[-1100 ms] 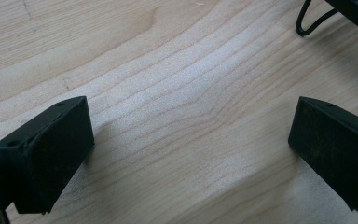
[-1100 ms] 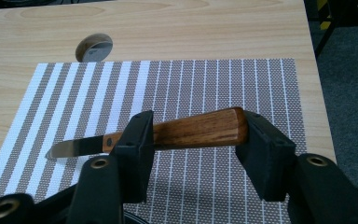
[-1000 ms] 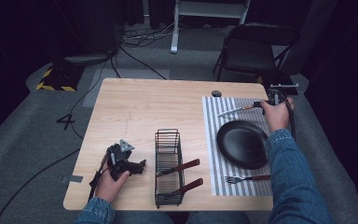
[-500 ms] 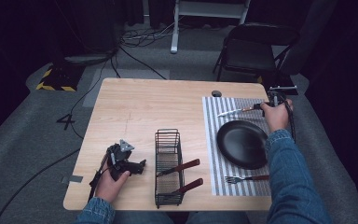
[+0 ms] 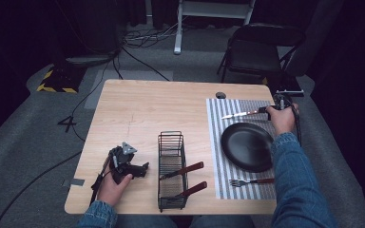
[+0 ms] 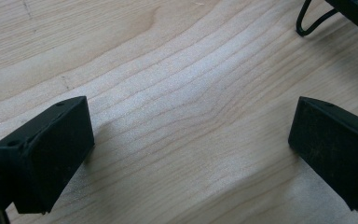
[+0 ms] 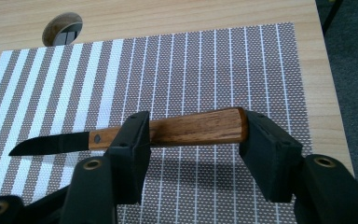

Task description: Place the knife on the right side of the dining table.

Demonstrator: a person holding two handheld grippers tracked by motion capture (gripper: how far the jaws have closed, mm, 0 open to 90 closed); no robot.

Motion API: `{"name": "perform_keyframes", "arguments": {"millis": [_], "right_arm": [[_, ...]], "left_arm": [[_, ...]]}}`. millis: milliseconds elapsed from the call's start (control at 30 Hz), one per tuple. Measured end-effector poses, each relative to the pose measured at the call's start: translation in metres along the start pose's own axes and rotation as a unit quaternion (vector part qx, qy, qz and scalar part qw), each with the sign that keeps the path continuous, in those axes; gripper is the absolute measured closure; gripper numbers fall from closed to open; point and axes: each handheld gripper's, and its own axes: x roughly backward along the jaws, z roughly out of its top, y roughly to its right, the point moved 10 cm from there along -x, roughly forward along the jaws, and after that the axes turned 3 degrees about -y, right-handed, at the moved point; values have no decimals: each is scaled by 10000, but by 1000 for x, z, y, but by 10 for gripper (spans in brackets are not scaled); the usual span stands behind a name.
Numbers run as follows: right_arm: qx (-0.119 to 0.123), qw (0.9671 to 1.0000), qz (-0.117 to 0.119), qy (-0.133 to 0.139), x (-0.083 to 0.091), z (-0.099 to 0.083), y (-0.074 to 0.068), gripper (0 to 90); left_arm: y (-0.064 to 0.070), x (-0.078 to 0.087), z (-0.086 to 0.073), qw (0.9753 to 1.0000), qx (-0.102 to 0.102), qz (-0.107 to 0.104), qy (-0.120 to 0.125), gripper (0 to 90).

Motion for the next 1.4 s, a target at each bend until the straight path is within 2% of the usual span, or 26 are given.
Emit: {"name": "perform_keyframes", "arguments": {"millis": [567,1000,1167,1233,1400], "right_arm": [[-57,10000,25,-78,-13,-4,9,456],[-126,9996,-60,-247,-19,-14,15,475],[-89,9999,-73,-50,-14,-7,13,470],[1,9999,43,121,-14,-2,8,446],[33,9995,189,234,-23,1,-1,412]], "left_arm": [[0,0,0,10000,1,-1,0,2],[0,0,0,10000,3,0,-9,2],[0,0,0,10000,1,4,-3,2],[0,0,0,10000,3,4,-3,2],[0,0,0,10000,-1,5,-4,2]]}}
